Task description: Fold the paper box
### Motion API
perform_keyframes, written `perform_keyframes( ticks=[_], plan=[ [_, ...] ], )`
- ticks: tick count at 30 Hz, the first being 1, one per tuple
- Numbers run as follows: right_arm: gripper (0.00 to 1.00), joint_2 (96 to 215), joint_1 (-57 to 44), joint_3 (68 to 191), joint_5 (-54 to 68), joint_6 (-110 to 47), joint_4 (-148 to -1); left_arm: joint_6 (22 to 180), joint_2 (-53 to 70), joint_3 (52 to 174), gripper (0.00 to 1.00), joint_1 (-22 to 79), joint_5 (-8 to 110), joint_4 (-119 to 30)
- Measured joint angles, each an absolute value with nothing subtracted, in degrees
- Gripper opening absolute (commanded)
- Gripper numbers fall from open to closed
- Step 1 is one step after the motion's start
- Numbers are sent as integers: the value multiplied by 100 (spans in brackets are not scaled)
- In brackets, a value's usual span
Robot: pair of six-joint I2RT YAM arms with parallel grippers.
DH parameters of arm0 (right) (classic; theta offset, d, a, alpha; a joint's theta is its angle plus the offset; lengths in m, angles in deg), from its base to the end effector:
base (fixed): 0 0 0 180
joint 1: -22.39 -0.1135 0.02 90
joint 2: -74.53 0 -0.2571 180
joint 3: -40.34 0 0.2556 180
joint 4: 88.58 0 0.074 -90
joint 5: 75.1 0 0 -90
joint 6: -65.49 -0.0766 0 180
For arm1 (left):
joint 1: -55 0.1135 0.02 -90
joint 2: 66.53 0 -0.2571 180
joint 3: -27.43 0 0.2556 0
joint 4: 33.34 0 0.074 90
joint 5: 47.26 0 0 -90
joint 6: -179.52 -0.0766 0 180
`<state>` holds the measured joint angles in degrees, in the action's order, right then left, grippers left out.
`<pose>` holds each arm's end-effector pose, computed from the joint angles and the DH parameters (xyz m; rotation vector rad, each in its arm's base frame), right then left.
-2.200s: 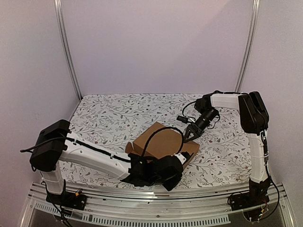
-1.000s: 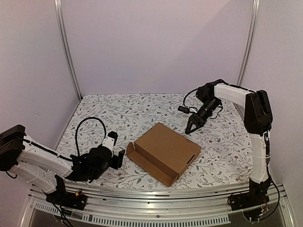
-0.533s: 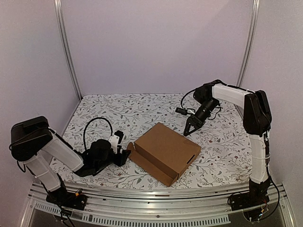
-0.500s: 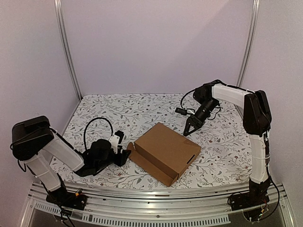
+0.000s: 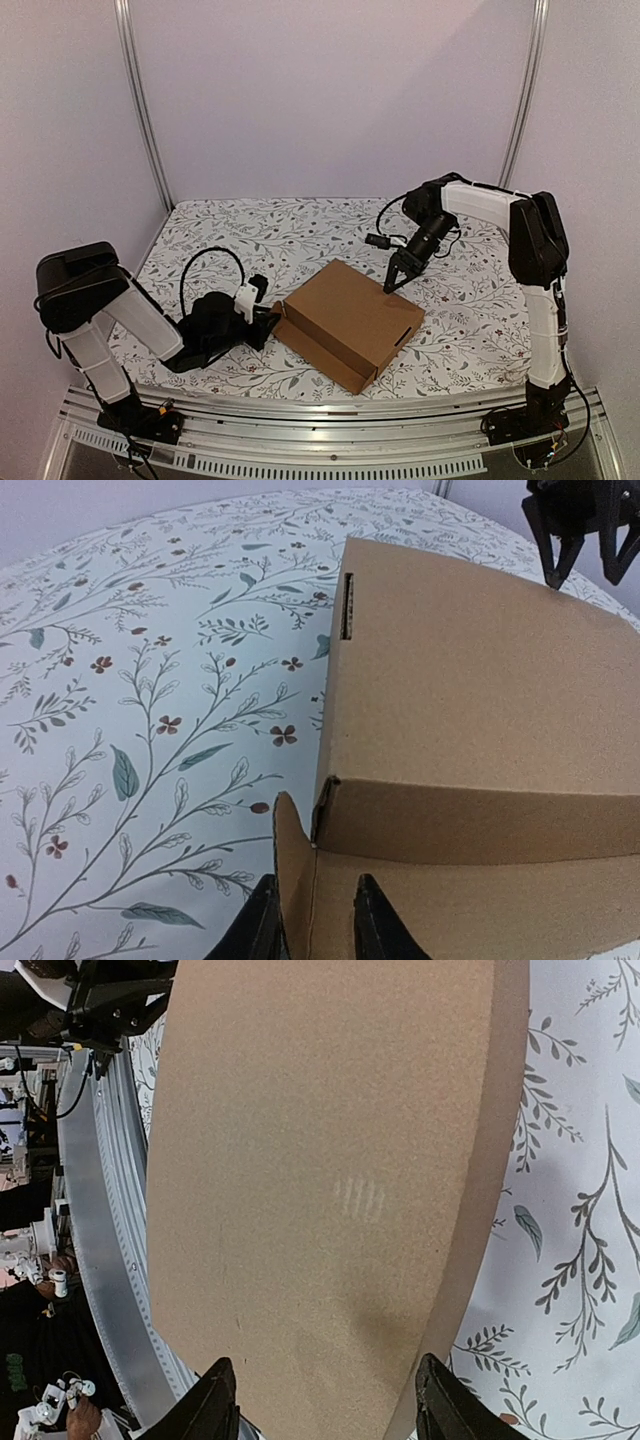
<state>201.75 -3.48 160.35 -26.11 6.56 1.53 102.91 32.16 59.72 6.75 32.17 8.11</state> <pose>0.3490 0.2251 0.1554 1.3020 -2.5443 -1.0758 0.2079 -0.2119 0.0704 0.4940 1.9734 -0.5022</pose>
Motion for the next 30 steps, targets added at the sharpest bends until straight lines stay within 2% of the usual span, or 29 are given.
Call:
perform_keyframes(
  ticks=[15,22,30],
  plan=[
    [57,20385,-422,16035,-2563,568,108,10116,3391,6031,5,693,3289,925],
    [56,20586,-422,16035,-2458,487,90,10109,3406,6003,3,693,3265,981],
    [60,20553,-428,16446,-2065,444,108,10109,3476,5959,2,693,3267,1154]
  ],
)
